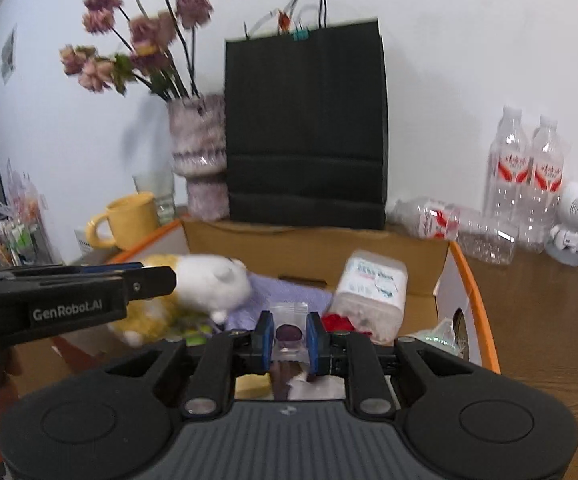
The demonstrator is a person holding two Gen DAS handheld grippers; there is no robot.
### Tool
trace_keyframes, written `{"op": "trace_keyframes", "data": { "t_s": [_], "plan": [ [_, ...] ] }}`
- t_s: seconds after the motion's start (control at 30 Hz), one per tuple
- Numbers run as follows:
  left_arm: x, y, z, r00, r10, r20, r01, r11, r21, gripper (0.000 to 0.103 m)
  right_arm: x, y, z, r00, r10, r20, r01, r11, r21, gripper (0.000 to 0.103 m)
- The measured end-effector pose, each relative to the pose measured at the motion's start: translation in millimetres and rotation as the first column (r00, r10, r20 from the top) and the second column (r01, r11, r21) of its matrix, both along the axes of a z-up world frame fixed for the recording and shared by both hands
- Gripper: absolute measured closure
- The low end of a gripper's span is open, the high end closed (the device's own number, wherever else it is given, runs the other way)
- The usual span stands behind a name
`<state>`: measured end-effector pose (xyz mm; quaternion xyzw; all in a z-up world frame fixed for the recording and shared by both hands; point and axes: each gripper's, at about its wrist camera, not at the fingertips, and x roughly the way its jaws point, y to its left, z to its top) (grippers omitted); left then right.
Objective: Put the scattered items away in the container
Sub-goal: 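Carry the white oval item and clear packet over the box and open both tools, then pull both open tools back out of the box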
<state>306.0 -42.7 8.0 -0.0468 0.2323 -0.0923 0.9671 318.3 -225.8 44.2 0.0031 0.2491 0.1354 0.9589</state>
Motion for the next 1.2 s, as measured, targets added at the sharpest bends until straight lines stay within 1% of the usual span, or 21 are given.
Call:
{"op": "trace_keyframes", "data": {
  "t_s": [0.17,0.2,0.23,0.27,0.3,0.33,0.37,0.4,0.43,0.47,0.5,0.53,0.57,0.6,0.7,0.77,0.9,1.03,1.2],
  "plan": [
    [6,-6,-14,0.999,-0.013,-0.030,0.014,1.000,0.024,0.073,11,-1,-11,1.000,-0.008,-0.030,0.007,1.000,-0.026,0.086],
    [6,-6,-15,0.999,-0.014,-0.031,0.014,1.000,0.027,0.067,12,-1,-13,0.999,-0.010,-0.036,0.009,1.000,-0.028,0.085],
    [5,-6,-16,0.999,-0.015,-0.029,0.016,0.999,0.031,0.056,13,-1,-13,0.999,-0.012,-0.043,0.011,1.000,-0.028,0.084],
    [2,-5,-16,1.000,-0.016,-0.021,0.017,0.999,0.032,0.052,13,-2,-14,0.999,-0.018,-0.046,0.017,1.000,-0.026,0.079],
    [-1,-5,-15,1.000,-0.015,-0.012,0.016,0.999,0.033,0.043,12,-2,-14,0.999,-0.020,-0.049,0.019,1.000,-0.024,0.075],
    [-4,-4,-14,1.000,-0.014,0.000,0.014,0.999,0.034,0.035,12,-3,-13,0.999,-0.021,-0.045,0.020,1.000,-0.021,0.064],
    [-7,-3,-12,1.000,-0.008,0.015,0.007,0.999,0.034,0.031,10,-3,-11,0.999,-0.024,-0.036,0.024,1.000,-0.019,0.054],
    [-11,-1,-9,0.999,0.006,0.035,-0.007,0.999,0.033,0.023,8,-3,-8,0.999,-0.031,-0.024,0.031,0.999,-0.020,0.051],
    [-15,1,-7,0.999,0.021,0.050,-0.022,0.999,0.030,0.014,6,-3,-6,0.999,-0.041,-0.011,0.041,0.999,-0.022,0.045],
    [-19,4,-4,0.997,0.038,0.064,-0.040,0.999,0.025,0.010,5,-4,-4,0.999,-0.050,0.001,0.050,0.999,-0.021,0.037],
    [-22,6,-2,0.995,0.055,0.080,-0.056,0.998,0.015,0.002,3,-5,-2,0.998,-0.063,0.012,0.063,0.998,-0.018,0.032],
    [-26,9,0,0.993,0.068,0.096,-0.069,0.998,0.005,0.000,1,-6,-1,0.997,-0.076,0.023,0.077,0.997,-0.015,0.022],
    [-29,11,2,0.991,0.075,0.109,-0.075,0.997,-0.004,0.000,0,-6,0,0.996,-0.084,0.034,0.085,0.996,-0.017,0.016],
    [-31,12,3,0.990,0.078,0.117,-0.078,0.997,-0.009,0.000,-2,-5,2,0.995,-0.084,0.044,0.085,0.996,-0.019,0.015],
    [-38,13,3,0.987,0.092,0.132,-0.091,0.996,-0.018,0.000,-7,-2,4,0.995,-0.079,0.054,0.081,0.997,-0.022,0.015],
    [-42,15,2,0.987,0.094,0.133,-0.092,0.996,-0.023,0.000,-9,-2,5,0.996,-0.076,0.054,0.077,0.997,-0.018,0.013],
    [-51,19,-1,0.985,0.102,0.137,-0.098,0.995,-0.036,0.000,-15,0,6,0.996,-0.077,0.054,0.077,0.997,-0.005,0.013],
    [-59,23,-5,0.987,0.105,0.120,-0.101,0.994,-0.039,0.000,-26,1,7,0.995,-0.081,0.064,0.081,0.997,-0.005,0.013],
    [-75,31,-8,0.987,0.124,0.107,-0.117,0.991,-0.065,0.000,-44,3,7,0.994,-0.082,0.067,0.083,0.997,-0.010,0.013]
  ]
}}
